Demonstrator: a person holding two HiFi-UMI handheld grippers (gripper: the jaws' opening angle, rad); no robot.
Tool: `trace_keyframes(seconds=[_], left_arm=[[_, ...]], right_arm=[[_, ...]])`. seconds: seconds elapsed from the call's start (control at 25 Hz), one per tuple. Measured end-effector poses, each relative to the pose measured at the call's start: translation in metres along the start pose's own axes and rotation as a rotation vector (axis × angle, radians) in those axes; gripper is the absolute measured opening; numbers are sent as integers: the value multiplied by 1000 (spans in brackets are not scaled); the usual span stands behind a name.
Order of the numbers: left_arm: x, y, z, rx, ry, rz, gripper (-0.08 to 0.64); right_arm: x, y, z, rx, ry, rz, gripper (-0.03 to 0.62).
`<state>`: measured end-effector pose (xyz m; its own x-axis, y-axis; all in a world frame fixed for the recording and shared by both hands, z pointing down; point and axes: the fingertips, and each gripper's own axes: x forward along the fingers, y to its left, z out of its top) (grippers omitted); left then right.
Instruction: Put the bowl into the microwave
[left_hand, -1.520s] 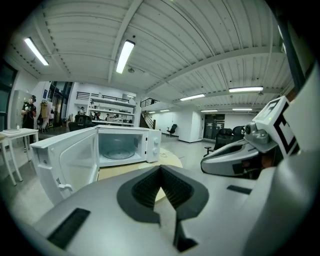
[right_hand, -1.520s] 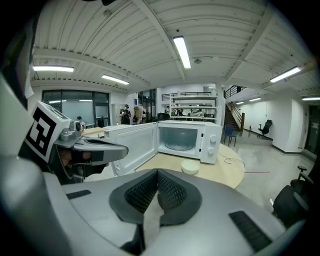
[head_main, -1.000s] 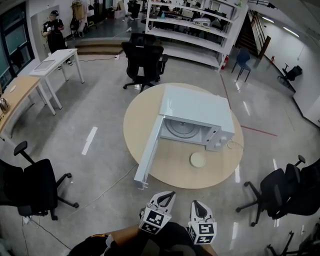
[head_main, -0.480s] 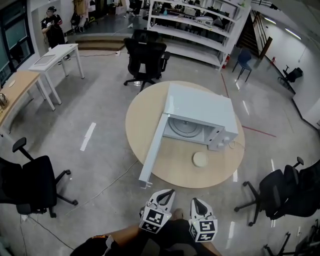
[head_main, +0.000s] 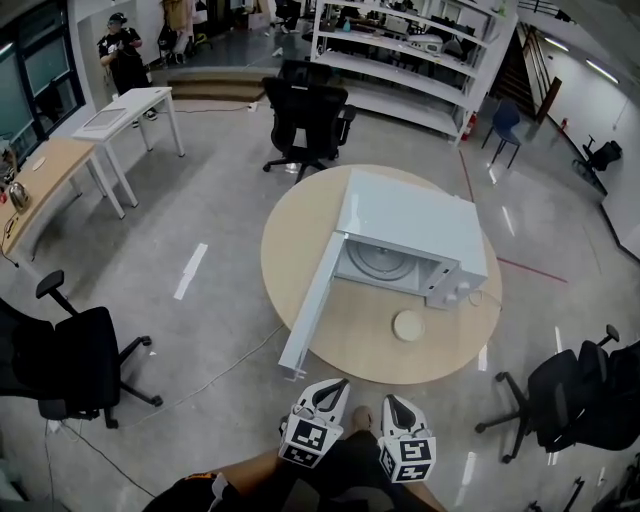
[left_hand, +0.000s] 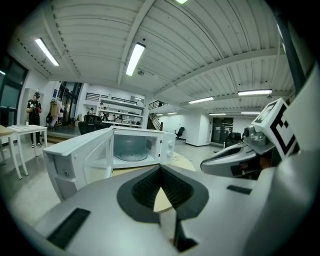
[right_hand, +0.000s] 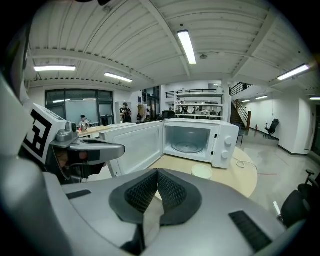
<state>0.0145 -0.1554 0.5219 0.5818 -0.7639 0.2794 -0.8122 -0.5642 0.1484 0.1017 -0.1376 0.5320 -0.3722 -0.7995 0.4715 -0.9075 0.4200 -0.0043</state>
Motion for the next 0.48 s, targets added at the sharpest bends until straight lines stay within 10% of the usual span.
trace_keyframes(seconds=[0.48], left_arm=[[61, -9, 8, 4, 39, 71, 48]], right_arm=[[26, -66, 7, 16, -6, 60, 17]])
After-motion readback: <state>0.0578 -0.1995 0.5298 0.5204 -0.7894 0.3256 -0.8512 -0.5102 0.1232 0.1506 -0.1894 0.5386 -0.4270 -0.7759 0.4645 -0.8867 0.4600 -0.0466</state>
